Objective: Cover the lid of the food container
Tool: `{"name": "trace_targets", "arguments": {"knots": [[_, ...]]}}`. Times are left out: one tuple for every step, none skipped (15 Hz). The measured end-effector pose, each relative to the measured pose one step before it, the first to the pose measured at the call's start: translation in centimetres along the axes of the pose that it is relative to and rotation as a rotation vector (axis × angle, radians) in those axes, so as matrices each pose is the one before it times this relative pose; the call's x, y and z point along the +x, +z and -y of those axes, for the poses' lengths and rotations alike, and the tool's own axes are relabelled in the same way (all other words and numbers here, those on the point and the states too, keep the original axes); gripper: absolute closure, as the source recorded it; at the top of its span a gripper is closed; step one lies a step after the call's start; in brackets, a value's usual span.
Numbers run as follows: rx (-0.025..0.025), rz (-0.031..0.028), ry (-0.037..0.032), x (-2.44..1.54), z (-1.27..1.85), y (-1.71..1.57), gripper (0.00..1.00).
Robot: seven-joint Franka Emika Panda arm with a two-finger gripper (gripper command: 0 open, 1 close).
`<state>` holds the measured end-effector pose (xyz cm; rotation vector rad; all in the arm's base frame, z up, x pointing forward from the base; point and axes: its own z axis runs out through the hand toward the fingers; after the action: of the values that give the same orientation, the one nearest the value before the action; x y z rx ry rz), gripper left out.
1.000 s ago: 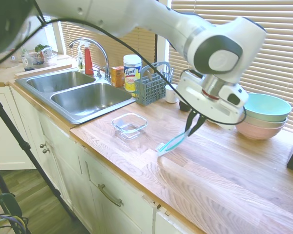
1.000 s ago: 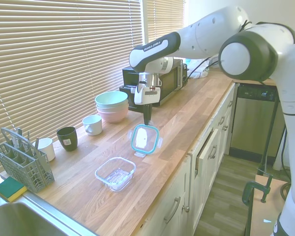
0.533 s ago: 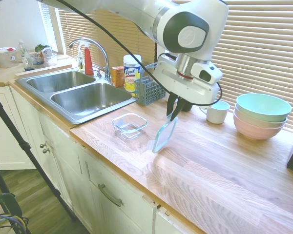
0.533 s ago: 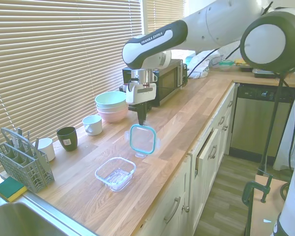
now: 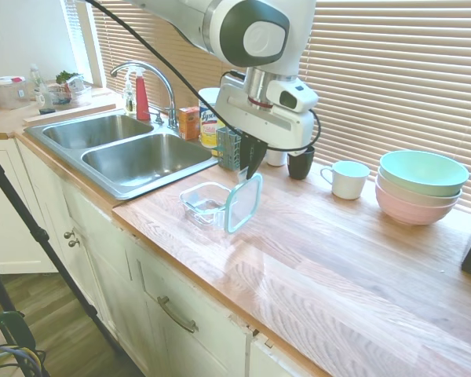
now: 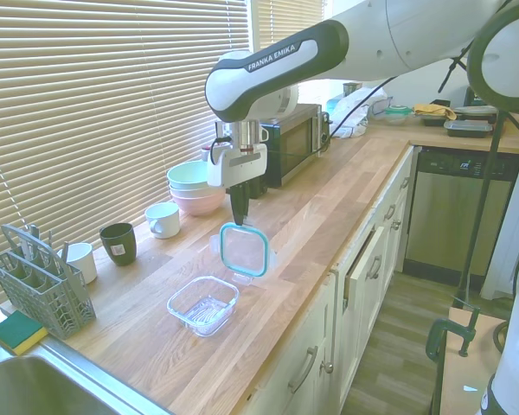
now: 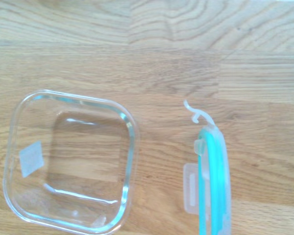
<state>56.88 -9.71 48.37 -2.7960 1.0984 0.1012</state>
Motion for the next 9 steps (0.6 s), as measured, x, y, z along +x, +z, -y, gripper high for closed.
{"name": "trace_targets", "arguments": {"knots": [[-0.00006,-0.00329,-0.00294,-0.365,0.411,-0.168,1.0],[-0.00002,-0.00243,-0.00137,-0.29,0.292,-0.127,1.0],[0.00018,-0.00323,-0.00073,-0.324,0.263,-0.186,1.0],[0.00034,-0.00339,-0.00044,-0.373,0.307,-0.204,1.0],[-0.00085,-0.00375,0.00149,-0.37,0.298,-0.184,1.0],[-0.00199,-0.00278,0.00042,-0.352,0.296,-0.101,1.0],[-0.00216,-0.00153,-0.00061,-0.296,0.272,-0.026,1.0],[-0.00199,-0.00039,-0.00075,-0.206,0.246,0.036,1.0],[-0.0011,0.00025,0.00144,-0.135,0.177,0.043,1.0]]}}
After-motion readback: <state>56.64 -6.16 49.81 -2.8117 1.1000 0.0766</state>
